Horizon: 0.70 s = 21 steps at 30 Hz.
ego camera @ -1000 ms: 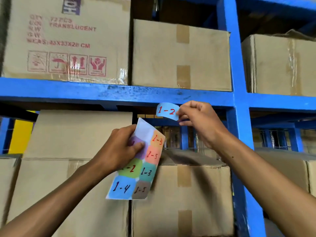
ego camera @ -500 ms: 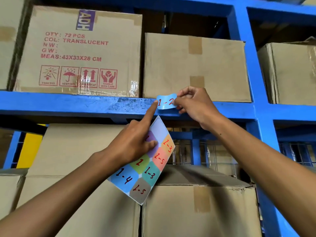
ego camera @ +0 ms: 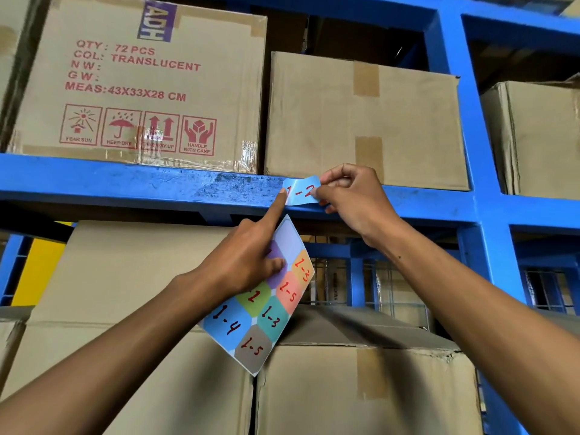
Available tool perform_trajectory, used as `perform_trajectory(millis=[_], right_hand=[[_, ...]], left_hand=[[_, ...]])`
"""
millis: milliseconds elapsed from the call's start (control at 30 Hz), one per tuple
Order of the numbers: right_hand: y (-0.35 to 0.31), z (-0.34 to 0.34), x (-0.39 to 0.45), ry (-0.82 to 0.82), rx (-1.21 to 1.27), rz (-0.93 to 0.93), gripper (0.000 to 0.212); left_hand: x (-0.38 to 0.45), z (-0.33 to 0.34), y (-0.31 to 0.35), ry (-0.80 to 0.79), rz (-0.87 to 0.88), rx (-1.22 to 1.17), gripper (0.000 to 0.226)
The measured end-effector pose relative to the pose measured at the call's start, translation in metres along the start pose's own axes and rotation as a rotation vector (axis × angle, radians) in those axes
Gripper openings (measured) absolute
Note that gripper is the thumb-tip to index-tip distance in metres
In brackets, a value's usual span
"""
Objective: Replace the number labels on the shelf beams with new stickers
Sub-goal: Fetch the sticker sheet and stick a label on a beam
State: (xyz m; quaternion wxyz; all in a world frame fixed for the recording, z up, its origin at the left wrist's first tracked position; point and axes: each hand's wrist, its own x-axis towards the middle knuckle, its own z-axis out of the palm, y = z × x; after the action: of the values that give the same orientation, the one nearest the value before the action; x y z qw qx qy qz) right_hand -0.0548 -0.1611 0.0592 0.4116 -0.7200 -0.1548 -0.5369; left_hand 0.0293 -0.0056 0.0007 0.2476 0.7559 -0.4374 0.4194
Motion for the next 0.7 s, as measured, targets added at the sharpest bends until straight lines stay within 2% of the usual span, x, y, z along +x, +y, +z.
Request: perform_trajectory(millis=[500, 700], right_hand=[[0.003, 0.003, -0.003, 0.031, -0.050, -0.015, 0.018], [0.002, 0.006, -0.002, 0.073, -0.147, -0.053, 0.015]], left_hand=[[0.005, 0.011, -0.004, -0.004, 0.015, 0.050, 0.106], [0.004, 0.010, -0.002, -0.028, 0.030, 0.087, 0.107]])
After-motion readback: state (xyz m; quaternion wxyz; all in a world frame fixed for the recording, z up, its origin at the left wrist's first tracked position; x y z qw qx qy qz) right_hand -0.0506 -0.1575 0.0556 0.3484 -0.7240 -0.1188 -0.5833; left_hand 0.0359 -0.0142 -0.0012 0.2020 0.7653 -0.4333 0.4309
